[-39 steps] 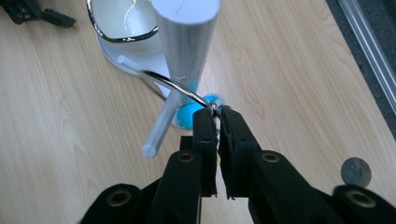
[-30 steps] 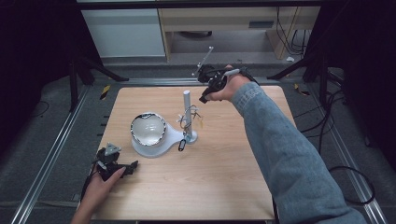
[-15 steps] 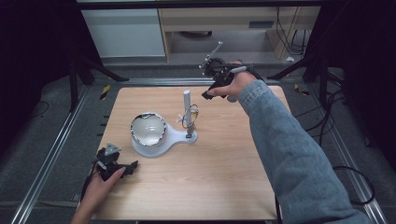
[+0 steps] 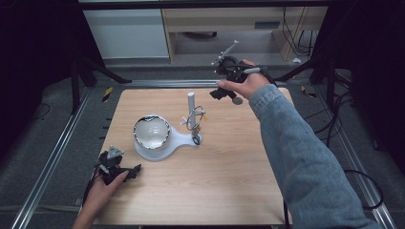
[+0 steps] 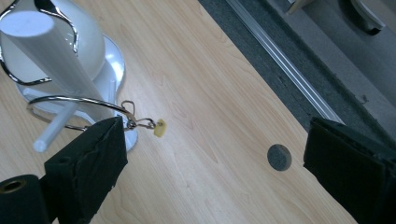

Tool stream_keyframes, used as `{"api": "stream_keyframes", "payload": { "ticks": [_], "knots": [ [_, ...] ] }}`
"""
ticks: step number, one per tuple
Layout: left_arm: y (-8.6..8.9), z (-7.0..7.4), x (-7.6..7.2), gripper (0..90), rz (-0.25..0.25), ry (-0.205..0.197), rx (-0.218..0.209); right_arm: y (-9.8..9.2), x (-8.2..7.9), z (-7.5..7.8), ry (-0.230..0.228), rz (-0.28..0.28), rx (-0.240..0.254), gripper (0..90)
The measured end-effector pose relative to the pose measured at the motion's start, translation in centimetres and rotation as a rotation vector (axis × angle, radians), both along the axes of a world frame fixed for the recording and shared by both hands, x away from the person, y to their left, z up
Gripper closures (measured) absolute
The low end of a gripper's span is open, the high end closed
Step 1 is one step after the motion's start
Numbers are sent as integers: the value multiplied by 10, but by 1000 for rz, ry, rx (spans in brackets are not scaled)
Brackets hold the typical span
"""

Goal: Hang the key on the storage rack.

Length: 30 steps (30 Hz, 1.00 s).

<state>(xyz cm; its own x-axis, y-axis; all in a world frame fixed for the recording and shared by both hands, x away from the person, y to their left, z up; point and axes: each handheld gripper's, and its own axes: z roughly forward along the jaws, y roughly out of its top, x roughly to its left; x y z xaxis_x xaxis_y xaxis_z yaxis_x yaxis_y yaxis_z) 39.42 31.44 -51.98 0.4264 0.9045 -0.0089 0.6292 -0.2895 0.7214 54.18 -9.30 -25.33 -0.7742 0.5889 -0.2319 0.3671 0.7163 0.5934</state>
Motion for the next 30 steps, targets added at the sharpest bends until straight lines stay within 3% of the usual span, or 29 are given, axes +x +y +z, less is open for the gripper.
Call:
{"api": "stream_keyframes", "payload": {
  "ticks": [7,12,30],
  "knots": [
    [0,0,0,0,0,0,0,-22,-4,-3,-28,-46,-6,94],
    [0,0,0,0,1,0,0,-38,-9,-8,-58,-76,18,102],
    [0,0,0,0,4,0,-2,-76,-18,-27,-65,-155,44,131]
  ]
}}
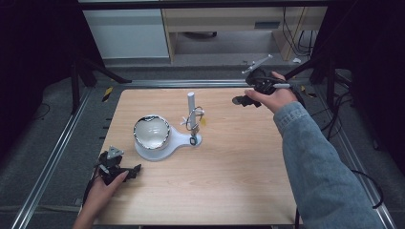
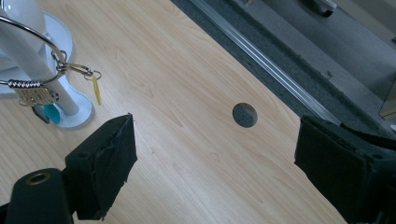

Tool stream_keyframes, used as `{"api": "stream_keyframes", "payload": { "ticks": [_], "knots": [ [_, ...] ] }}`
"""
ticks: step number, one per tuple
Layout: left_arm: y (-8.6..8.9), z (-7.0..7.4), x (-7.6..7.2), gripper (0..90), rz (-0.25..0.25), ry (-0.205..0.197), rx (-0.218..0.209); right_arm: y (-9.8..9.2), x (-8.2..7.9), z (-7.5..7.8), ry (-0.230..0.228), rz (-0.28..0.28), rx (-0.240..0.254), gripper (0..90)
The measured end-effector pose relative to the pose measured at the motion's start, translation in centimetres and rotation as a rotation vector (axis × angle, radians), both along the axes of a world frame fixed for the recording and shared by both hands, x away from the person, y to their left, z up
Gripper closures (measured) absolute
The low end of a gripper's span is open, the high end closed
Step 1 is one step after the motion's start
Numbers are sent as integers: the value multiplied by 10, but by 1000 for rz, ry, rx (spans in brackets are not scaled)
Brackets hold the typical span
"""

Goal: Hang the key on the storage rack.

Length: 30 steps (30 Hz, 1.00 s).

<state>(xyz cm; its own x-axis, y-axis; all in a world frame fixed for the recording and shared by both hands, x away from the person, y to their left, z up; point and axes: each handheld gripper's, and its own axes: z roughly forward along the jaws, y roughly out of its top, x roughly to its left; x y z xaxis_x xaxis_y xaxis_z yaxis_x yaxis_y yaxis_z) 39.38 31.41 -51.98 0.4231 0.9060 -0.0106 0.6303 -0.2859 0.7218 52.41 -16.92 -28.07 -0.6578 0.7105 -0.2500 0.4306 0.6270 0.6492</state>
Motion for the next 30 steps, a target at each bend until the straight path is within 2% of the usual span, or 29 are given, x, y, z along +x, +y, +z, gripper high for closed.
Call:
{"api": "stream_keyframes", "payload": {
  "ticks": [10,18,21,24,30],
  "knots": [
    [0,0,0,0,0,1,1,-21,-10,-15,1,-37,10,144],
    [0,0,0,0,0,1,1,-31,-18,-35,5,-70,7,165],
    [0,0,0,0,0,1,1,-36,-23,-43,-4,-85,2,204],
    [0,0,0,0,0,1,1,-40,-26,-50,9,-96,12,211],
    [0,0,0,0,3,0,0,-56,-34,-66,6,-115,30,246]
  ]
}}
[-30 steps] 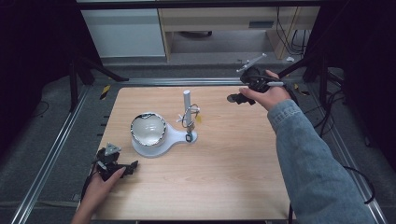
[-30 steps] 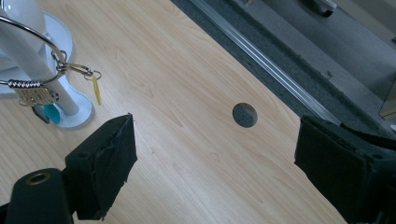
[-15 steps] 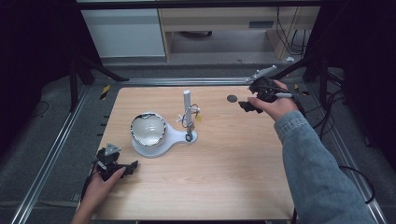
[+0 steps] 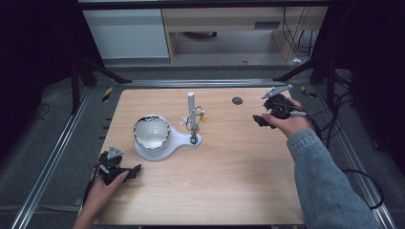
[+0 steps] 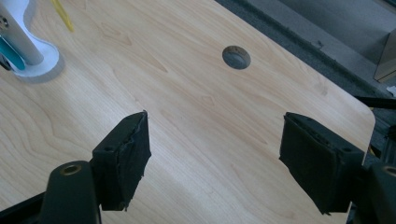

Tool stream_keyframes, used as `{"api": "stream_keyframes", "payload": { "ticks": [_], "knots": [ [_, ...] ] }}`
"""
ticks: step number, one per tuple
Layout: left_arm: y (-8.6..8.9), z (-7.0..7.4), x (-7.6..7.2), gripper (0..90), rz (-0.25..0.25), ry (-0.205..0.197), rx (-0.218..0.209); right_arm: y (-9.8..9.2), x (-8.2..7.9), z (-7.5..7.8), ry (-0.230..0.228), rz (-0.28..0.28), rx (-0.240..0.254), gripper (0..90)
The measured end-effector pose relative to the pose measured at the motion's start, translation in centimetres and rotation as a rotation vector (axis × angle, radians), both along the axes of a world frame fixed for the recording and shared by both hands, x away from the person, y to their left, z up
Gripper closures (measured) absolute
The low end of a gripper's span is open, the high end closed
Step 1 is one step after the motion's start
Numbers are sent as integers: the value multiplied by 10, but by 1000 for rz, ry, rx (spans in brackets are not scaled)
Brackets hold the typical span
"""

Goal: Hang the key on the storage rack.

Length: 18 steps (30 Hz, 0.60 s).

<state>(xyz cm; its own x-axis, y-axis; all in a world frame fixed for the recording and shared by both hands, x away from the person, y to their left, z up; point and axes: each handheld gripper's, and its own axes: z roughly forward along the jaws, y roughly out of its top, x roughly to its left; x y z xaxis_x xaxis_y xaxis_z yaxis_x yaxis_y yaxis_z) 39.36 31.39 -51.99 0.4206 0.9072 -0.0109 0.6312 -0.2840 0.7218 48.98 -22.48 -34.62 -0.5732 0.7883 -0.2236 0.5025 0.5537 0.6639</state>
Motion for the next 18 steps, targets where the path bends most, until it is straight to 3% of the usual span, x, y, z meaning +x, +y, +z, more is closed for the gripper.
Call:
{"api": "stream_keyframes", "payload": {
  "ticks": [10,11,18],
  "knots": [
    [0,0,0,0,1,1,2,-16,-9,-36,28,-18,11,267],
    [0,0,0,0,1,1,2,-19,-10,-48,49,-28,16,267],
    [0,0,0,0,3,2,3,-24,-15,-76,98,-27,38,252]
  ]
}}
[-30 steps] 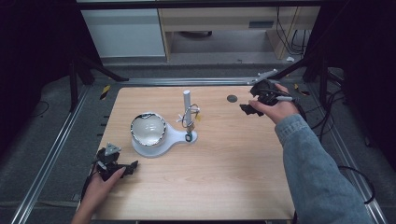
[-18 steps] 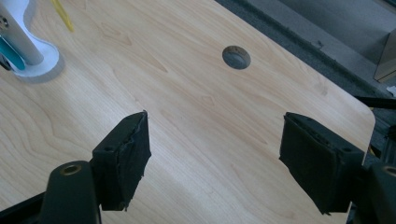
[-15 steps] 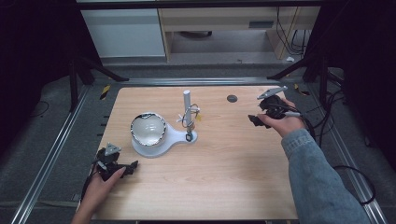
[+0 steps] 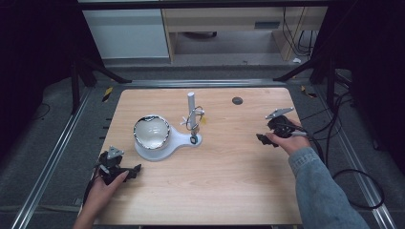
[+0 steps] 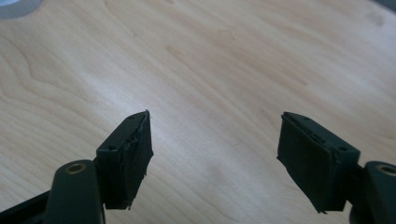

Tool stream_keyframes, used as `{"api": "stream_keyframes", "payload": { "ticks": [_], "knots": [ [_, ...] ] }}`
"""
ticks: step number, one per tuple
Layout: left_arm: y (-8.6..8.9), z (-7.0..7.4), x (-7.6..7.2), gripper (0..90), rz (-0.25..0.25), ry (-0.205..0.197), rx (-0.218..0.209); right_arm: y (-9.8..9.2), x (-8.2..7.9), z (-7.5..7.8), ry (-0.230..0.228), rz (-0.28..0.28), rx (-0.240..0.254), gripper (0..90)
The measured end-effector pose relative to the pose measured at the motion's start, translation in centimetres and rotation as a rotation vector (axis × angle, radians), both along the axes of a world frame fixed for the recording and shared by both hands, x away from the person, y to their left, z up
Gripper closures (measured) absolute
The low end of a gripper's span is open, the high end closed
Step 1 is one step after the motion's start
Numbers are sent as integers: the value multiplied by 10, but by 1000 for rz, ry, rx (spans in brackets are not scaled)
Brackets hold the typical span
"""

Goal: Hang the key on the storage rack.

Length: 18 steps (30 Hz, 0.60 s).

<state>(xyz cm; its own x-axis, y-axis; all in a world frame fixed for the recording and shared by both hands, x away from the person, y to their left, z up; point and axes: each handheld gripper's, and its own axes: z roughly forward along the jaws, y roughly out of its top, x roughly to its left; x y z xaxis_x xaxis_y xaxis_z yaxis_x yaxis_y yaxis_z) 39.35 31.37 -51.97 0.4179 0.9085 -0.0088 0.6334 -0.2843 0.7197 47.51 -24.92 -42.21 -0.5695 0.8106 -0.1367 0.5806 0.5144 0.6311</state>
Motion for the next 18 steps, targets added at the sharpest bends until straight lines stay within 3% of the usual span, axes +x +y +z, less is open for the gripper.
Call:
{"api": "stream_keyframes", "payload": {
  "ticks": [3,7,8,18],
  "knots": [
    [0,0,0,0,2,0,0,0,1,-16,71,14,24,189],
    [0,0,0,0,2,0,0,0,4,-25,68,14,40,126],
    [0,0,0,0,3,0,0,1,7,-29,66,23,18,71],
    [0,0,0,0,4,0,0,-12,22,-52,21,-93,131,84]
  ]
}}
